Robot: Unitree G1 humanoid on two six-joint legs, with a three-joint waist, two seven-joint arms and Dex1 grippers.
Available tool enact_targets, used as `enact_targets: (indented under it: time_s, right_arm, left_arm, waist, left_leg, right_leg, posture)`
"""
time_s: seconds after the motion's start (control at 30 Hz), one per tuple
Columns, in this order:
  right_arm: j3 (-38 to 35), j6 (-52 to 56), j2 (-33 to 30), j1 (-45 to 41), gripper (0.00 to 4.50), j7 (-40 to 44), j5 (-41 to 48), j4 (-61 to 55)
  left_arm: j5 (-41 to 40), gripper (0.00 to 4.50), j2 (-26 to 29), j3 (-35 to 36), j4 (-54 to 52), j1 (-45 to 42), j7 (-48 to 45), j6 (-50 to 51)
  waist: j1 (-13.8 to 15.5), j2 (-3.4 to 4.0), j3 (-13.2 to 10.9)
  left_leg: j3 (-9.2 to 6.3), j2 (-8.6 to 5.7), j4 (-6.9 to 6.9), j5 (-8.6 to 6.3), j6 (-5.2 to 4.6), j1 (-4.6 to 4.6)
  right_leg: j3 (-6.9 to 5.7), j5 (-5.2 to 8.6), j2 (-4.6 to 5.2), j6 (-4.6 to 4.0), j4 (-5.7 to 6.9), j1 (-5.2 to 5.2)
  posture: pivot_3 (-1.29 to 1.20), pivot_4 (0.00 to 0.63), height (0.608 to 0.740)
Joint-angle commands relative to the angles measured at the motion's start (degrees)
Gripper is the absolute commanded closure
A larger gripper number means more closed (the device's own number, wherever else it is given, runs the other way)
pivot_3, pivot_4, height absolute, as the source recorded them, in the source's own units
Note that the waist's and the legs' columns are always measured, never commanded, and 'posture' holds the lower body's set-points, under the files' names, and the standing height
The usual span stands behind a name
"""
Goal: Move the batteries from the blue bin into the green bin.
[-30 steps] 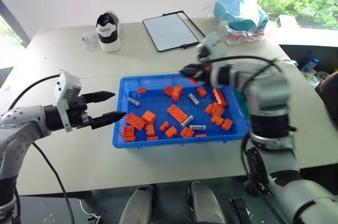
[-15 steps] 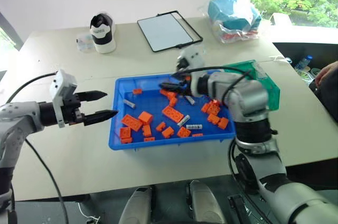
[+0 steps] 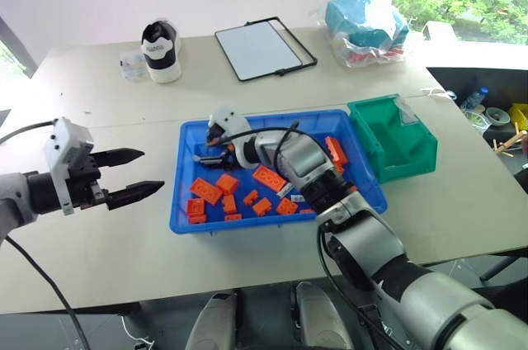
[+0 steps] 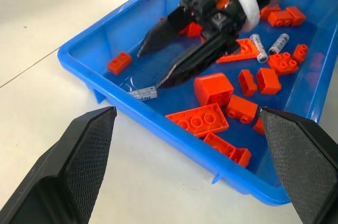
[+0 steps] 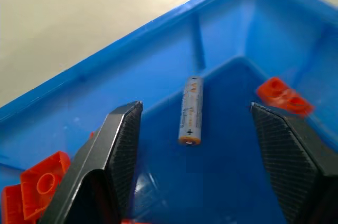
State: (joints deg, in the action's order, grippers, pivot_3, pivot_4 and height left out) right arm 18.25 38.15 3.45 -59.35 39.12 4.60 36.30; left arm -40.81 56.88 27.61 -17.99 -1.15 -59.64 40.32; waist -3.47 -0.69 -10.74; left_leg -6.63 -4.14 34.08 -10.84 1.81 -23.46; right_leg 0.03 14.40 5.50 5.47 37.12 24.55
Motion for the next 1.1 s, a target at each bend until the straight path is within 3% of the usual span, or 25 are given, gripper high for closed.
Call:
enact_targets:
  time_s: [0.03,0.27,0.37,0.53,0.63,0.77,0.9,1.1]
  right_arm:
    - [0.5,-4.0,1.8,-2.6,1.17,0.4,-1.4,3.9]
    - [0.3,-10.1,4.4,-4.1,1.17,-0.1,-3.9,12.0]
    - [-0.1,-12.0,5.1,-4.4,2.0,-0.6,-4.7,14.1]
    - [-0.8,-11.1,5.2,-3.8,4.46,0.0,-4.8,12.3]
    - [-1.7,-6.7,3.4,-2.1,4.46,0.7,-3.7,4.7]
    - [-4.6,7.9,-3.4,3.6,4.46,2.5,0.3,-20.1]
    - [-18.6,29.0,-18.0,9.1,4.46,1.3,6.2,-47.9]
    - [-33.1,38.6,-34.8,15.1,4.46,-2.3,7.0,-57.8]
  left_arm:
    - [-1.5,0.0,0.1,3.0,-2.2,0.5,0.6,0.6]
    - [-2.1,0.0,0.1,3.0,-2.4,0.6,1.3,0.6]
    - [-2.2,0.0,0.1,2.2,-2.0,-0.4,1.7,0.4]
    - [-1.8,0.0,0.0,0.5,-0.9,-2.5,1.6,0.0]
    - [-1.7,0.0,-0.2,-0.5,-0.4,-3.4,1.3,-0.2]
    - [-2.5,0.0,-0.6,-1.6,-0.3,-4.5,1.0,0.2]
    - [-3.8,0.0,-1.8,-4.0,-1.4,-5.6,0.6,1.0]
    - [-3.4,0.0,-2.7,-8.5,-0.1,-8.6,-0.9,0.0]
  waist:
    - [0.0,0.0,0.0]
    - [-0.5,0.01,0.0]
    - [-0.5,0.01,0.0]
    - [-0.5,0.01,0.0]
    - [-0.5,0.01,0.0]
    - [-0.1,0.01,0.0]
    - [1.6,-0.01,0.0]
    - [2.7,-0.06,0.0]
  left_leg:
    - [0.0,0.0,0.0,0.0,0.0,0.0]
    - [-0.01,0.02,-0.03,0.0,0.0,0.0]
    - [-0.03,0.02,-0.04,0.0,0.01,0.0]
    - [-0.03,0.02,-0.04,0.0,0.01,0.0]
    - [-0.02,0.02,-0.04,0.0,0.01,0.01]
    - [-0.06,0.01,-0.04,0.0,0.01,-0.02]
    - [-0.08,-0.06,0.02,0.0,0.01,-0.1]
    - [0.04,-0.01,0.05,-0.02,-0.02,-0.11]
  right_leg:
    - [0.0,0.0,0.0,0.0,0.0,0.0]
    - [0.0,0.0,-0.03,0.0,0.02,0.03]
    - [0.0,0.0,-0.06,0.0,0.03,0.03]
    - [0.0,0.0,-0.06,0.0,0.03,0.02]
    - [0.0,0.0,-0.06,0.0,0.03,0.03]
    - [0.0,0.0,-0.03,0.0,0.04,0.02]
    - [-0.03,0.01,0.05,0.01,0.0,0.01]
    - [-0.06,0.12,0.16,-0.16,-0.19,-0.05]
  posture:
    - [0.0,0.15,0.731]
    - [0.0,0.15,0.731]
    - [0.0,0.15,0.731]
    - [0.0,0.15,0.731]
    - [0.0,0.15,0.731]
    - [0.0,0.15,0.731]
    - [0.0,0.15,0.731]
    - [0.0,0.15,0.731]
